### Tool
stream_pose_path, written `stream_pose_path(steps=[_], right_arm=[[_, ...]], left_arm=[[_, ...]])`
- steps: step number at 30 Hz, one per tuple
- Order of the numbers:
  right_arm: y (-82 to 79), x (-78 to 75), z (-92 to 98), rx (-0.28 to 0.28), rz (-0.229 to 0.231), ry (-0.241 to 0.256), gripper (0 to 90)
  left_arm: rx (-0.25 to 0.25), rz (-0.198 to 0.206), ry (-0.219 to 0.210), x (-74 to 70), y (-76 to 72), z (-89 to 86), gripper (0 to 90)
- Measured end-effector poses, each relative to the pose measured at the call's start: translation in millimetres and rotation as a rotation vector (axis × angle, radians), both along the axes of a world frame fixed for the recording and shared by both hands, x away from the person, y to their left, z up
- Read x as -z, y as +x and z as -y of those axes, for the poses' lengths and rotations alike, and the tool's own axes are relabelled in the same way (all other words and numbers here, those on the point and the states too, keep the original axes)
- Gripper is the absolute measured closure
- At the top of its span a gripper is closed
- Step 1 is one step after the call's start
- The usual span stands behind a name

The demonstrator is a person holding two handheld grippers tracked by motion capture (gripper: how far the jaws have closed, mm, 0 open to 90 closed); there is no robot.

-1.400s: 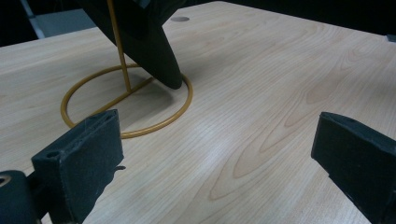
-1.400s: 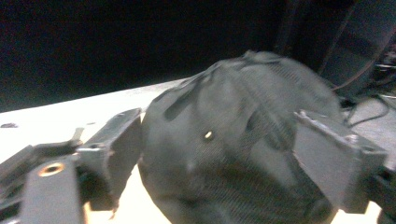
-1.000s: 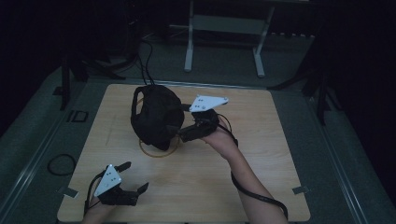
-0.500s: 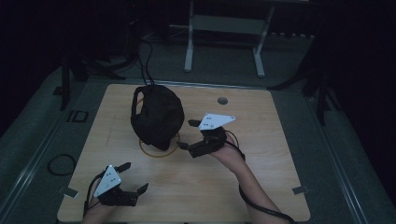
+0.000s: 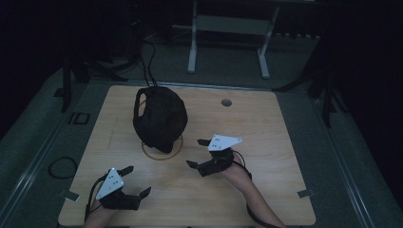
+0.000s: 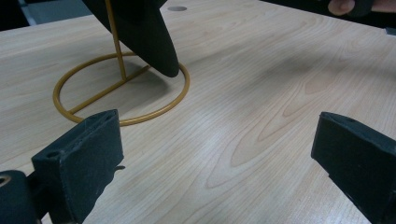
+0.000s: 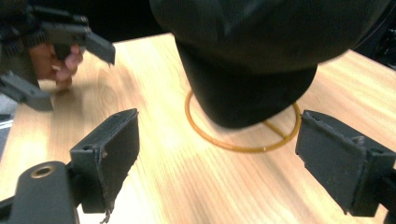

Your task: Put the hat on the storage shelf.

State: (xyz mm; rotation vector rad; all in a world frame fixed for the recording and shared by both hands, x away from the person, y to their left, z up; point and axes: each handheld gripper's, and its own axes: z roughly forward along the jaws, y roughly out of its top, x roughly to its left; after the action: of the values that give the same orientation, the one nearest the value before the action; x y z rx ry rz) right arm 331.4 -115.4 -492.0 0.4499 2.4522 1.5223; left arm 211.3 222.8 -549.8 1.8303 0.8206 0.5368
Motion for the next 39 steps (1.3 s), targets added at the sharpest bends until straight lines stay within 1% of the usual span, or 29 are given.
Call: stream_pose_path(steps=[3, 7, 9, 10, 11, 13, 14, 15, 19, 23, 25, 28, 32, 34, 38, 39], right_arm=[[-1.4, 7.3, 3.4, 0.005, -0.006, 0.009, 13.4], [-3.4, 12.7, 7.0, 0.017, 0.002, 0.006, 13.5], [-5.2, 20.5, 11.2, 0.016, -0.006, 0.0, 13.5], [-5.2, 20.5, 11.2, 0.016, -0.006, 0.0, 13.5], [-6.3, 26.3, 14.7, 0.019, -0.01, -0.003, 13.6], [-6.8, 28.0, 16.0, 0.021, -0.013, -0.002, 13.6], [-8.1, 33.9, 19.8, 0.022, -0.021, -0.001, 13.6], [-8.6, 36.1, 20.8, 0.021, -0.023, -0.001, 13.7], [-11.5, 48.1, 26.3, 0.018, -0.047, -0.027, 13.8], [-13.4, 52.1, 29.3, 0.019, -0.054, -0.036, 13.8], [-16.3, 57.3, 35.4, 0.027, -0.06, -0.044, 13.9], [-17.8, 58.6, 38.4, 0.034, -0.059, -0.049, 13.9], [-19.3, 62.6, 48.8, 0.049, -0.064, -0.054, 14.0], [-20.0, 62.8, 51.3, 0.053, -0.068, -0.056, 14.0], [-23.5, 61.8, 66.9, 0.077, -0.058, -0.048, 14.1], [-23.5, 61.8, 66.9, 0.077, -0.058, -0.048, 14.1]], left_arm=[[-0.004, -0.001, 0.0, 0.7, 0.4, -0.2, 2.6], [-0.006, -0.001, 0.002, 1.1, 0.4, -0.8, 2.6], [-0.006, -0.001, 0.0, 1.3, 0.4, -1.0, 2.6], [-0.007, -0.001, 0.0, 1.4, 0.4, -1.1, 2.6], [-0.007, -0.002, 0.002, 1.6, 0.6, -1.0, 2.6], [-0.007, -0.005, 0.001, 2.1, 0.7, -0.8, 2.6], [-0.004, -0.007, 0.006, 2.3, 1.0, -0.7, 2.6], [-0.001, -0.008, 0.005, 2.5, 1.0, -0.7, 2.6], [0.002, -0.016, 0.008, 3.6, 1.4, -0.2, 2.6], [0.004, -0.019, 0.013, 4.2, 1.7, 0.3, 2.6], [0.002, -0.018, 0.023, 4.8, 1.6, 0.7, 2.6], [0.001, -0.019, 0.024, 4.8, 1.7, 0.4, 2.6], [0.003, -0.02, 0.023, 4.7, 1.6, 0.1, 2.6], [0.004, -0.02, 0.023, 4.8, 1.6, 0.1, 2.6], [0.01, -0.017, 0.028, 4.0, 0.8, 0.9, 2.6], [0.01, -0.017, 0.028, 4.0, 0.8, 0.9, 2.6]])
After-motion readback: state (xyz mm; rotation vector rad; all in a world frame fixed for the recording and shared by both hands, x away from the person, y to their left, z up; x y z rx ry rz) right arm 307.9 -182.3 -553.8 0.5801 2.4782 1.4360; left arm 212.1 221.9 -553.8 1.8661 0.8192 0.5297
